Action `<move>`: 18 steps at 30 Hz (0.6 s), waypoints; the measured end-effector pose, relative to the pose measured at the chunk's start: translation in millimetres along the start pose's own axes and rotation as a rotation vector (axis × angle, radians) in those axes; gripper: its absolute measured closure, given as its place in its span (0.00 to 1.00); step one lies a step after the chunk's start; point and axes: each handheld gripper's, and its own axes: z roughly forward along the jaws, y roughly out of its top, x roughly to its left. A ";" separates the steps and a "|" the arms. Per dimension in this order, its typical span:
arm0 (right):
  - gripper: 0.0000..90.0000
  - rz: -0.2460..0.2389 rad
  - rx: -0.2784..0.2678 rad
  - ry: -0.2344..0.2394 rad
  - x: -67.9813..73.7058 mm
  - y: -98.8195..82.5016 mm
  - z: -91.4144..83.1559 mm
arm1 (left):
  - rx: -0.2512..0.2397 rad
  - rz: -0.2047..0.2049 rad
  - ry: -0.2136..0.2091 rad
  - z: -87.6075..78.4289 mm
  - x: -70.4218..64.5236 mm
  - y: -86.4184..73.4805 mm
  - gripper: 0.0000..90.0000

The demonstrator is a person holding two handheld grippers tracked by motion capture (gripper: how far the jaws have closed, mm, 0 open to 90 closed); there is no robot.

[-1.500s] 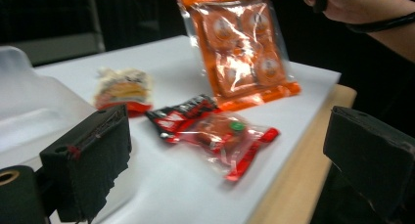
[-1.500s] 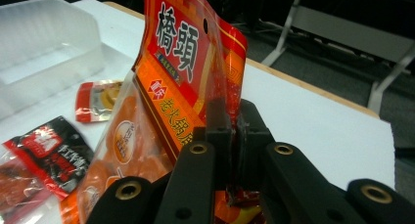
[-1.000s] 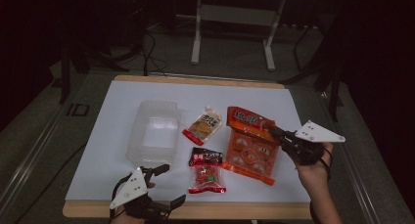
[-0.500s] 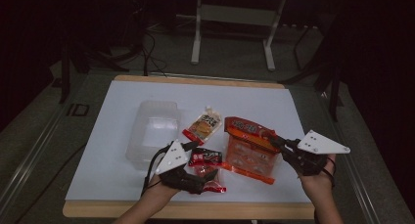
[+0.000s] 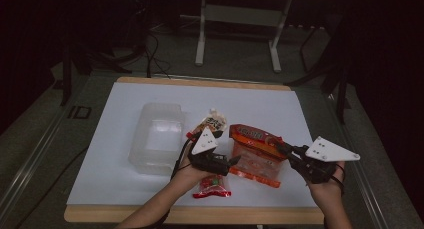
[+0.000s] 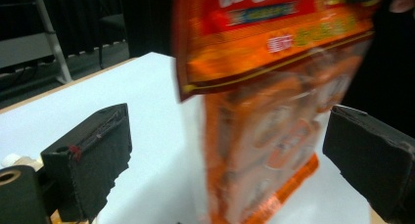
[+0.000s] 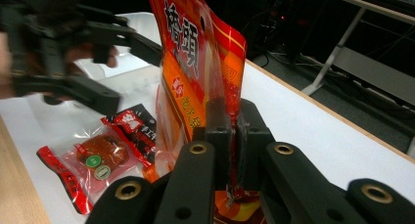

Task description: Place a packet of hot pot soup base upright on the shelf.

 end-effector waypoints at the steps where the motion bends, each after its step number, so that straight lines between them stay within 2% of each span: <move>1: 0.96 -0.003 0.000 0.002 0.2 0.2 0.0 | 0.002 -0.004 -0.007 2.0 2.9 -0.7 0.05; 2: 0.96 -0.002 0.002 0.004 0.7 0.4 -0.2 | 0.002 -0.004 -0.007 2.0 2.9 -0.7 0.05; 3: 0.96 -0.001 0.001 0.007 1.2 0.8 -0.3 | 0.003 -0.024 -0.047 6.8 9.9 -2.8 0.06; 8: 0.96 -0.004 0.002 0.011 2.5 2.0 -0.2 | 0.004 0.026 -0.169 19.8 18.2 -3.8 0.09; 10: 0.96 -0.003 0.001 0.017 2.3 2.0 -0.1 | -0.006 0.028 -0.173 21.3 19.1 -3.8 0.15; 11: 0.96 -0.001 0.001 0.021 2.3 2.0 -0.3 | -0.035 0.003 -0.219 25.2 23.6 -3.9 0.16; 12: 0.96 -0.002 0.000 0.022 2.5 2.0 -0.4 | -0.035 0.003 -0.219 25.2 23.6 -3.9 0.16; 13: 0.96 -0.004 0.000 0.023 2.8 2.1 -0.5 | -0.030 0.020 -0.241 30.1 27.1 -3.9 0.18; 14: 0.96 -0.005 0.000 0.026 2.9 2.2 -0.7 | -0.027 0.029 -0.239 32.5 27.5 -4.1 0.19; 16: 0.96 -0.008 0.000 0.030 3.1 2.5 -0.7 | -0.024 0.016 -0.287 36.3 30.3 -5.8 0.24; 17: 0.96 -0.009 0.000 0.030 2.8 2.7 -0.4 | -0.020 0.024 -0.287 37.7 30.4 -6.6 0.26; 18: 0.96 -0.007 0.000 0.032 2.4 2.8 -0.1 | -0.015 0.022 -0.319 40.0 31.4 -8.1 0.29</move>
